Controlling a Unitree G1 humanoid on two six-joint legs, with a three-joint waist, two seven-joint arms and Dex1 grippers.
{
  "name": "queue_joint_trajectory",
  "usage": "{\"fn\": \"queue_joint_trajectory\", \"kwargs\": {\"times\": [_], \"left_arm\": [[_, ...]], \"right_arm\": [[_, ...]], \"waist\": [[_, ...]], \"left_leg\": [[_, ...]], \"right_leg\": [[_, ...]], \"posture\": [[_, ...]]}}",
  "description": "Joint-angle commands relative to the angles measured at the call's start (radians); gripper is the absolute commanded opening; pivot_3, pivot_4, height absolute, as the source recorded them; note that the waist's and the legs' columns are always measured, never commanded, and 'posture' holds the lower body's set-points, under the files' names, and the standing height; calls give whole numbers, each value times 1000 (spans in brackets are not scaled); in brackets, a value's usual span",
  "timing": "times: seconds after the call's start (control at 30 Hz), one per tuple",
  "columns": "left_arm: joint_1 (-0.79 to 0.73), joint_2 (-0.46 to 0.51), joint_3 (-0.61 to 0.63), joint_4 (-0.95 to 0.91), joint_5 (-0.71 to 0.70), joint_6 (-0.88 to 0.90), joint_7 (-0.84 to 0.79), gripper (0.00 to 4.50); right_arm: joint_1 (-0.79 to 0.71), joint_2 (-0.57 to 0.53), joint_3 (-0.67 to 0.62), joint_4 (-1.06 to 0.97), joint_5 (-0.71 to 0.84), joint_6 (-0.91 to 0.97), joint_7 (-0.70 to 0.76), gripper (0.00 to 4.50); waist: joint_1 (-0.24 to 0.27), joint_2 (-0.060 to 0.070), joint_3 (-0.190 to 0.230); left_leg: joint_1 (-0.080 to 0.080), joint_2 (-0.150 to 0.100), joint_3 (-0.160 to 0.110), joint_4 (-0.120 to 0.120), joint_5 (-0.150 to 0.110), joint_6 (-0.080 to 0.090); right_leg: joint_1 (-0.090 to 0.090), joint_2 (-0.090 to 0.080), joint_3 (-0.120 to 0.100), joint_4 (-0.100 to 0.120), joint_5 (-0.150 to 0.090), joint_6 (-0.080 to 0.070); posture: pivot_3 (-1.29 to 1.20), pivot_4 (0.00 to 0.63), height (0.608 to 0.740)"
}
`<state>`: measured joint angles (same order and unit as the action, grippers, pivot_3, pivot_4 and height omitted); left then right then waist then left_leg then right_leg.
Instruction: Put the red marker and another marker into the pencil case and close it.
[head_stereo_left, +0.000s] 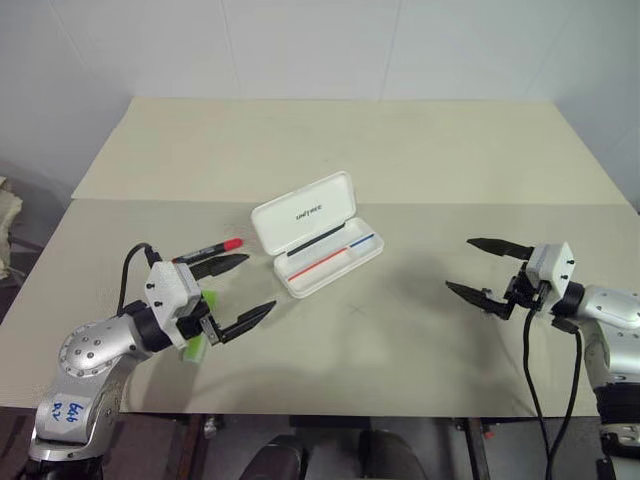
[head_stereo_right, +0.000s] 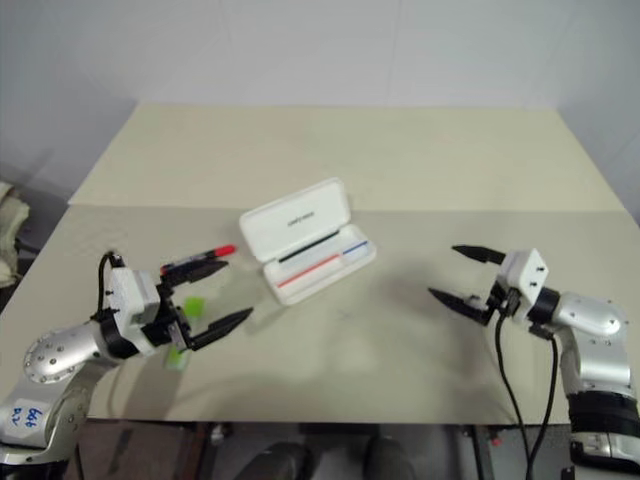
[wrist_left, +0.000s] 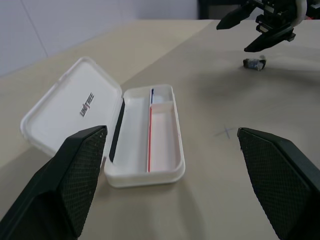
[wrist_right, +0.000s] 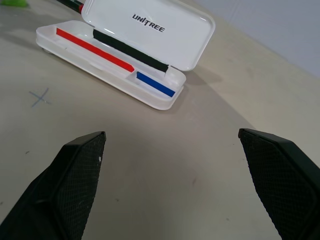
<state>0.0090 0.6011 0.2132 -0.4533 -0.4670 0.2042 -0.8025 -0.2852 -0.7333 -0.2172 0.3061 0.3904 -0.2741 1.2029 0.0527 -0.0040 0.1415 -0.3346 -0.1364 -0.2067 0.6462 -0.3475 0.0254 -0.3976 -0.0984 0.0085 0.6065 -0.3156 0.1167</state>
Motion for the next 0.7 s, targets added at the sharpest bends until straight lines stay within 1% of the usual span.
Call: {"fn": "queue_joint_trajectory", "kwargs": {"times": [0.03, 0.23, 0.37, 0.57, 0.6, 0.63, 0.7], "left_arm": [[-18, 12, -1, 17, -7, -16, -19, 4470], [-64, 7, -26, 44, 5, -12, -18, 4470], [-63, 12, -39, 38, 15, -1, -7, 4470], [-85, 18, -50, 45, 26, 7, 2, 4470], [-96, 17, -56, 53, 29, 10, 4, 4070], [-109, 18, -67, 61, 36, 15, 4, 3865], [-121, 17, -82, 79, 45, 11, -1, 3236]], "right_arm": [[15, -45, -57, -120, 44, 54, -31, 4500], [44, -57, -59, -263, 53, 160, -94, 4500], [50, -40, -44, -330, 54, 207, -130, 4500], [11, 18, 16, -358, 48, 216, -137, 4500], [6, 27, 24, -356, 46, 212, -136, 4500], [0, 35, 31, -353, 46, 209, -134, 4500], [3, 54, 42, -362, 44, 204, -139, 4500]], "waist": [[-2, 0, 0], [0, -1, 0], [2, -1, 0], [0, -2, 1], [0, -2, 1], [0, -2, 1], [3, -3, 1]], "left_leg": [[0, 0, 1, 0, 0, 0], [0, 2, 1, 0, -1, -1], [0, 2, 1, 0, -1, -1], [0, 2, 1, 0, -1, -1], [0, 2, 1, 0, -1, -1], [0, 2, 1, 0, -1, -1], [0, 2, 1, 0, -1, -1]], "right_leg": [[0, 0, 0, 0, 0, 0], [0, 1, -1, 0, 0, 0], [0, 1, -1, 0, 0, 0], [0, 1, -1, -1, 0, 0], [0, 1, -1, -1, 0, 0], [0, 1, -1, -1, 0, 0], [0, 1, -1, -1, 0, 0]], "posture": [[0, 150, 740], [0, 150, 740], [0, 150, 740], [0, 150, 740], [0, 150, 740], [0, 150, 740], [0, 150, 740]]}}
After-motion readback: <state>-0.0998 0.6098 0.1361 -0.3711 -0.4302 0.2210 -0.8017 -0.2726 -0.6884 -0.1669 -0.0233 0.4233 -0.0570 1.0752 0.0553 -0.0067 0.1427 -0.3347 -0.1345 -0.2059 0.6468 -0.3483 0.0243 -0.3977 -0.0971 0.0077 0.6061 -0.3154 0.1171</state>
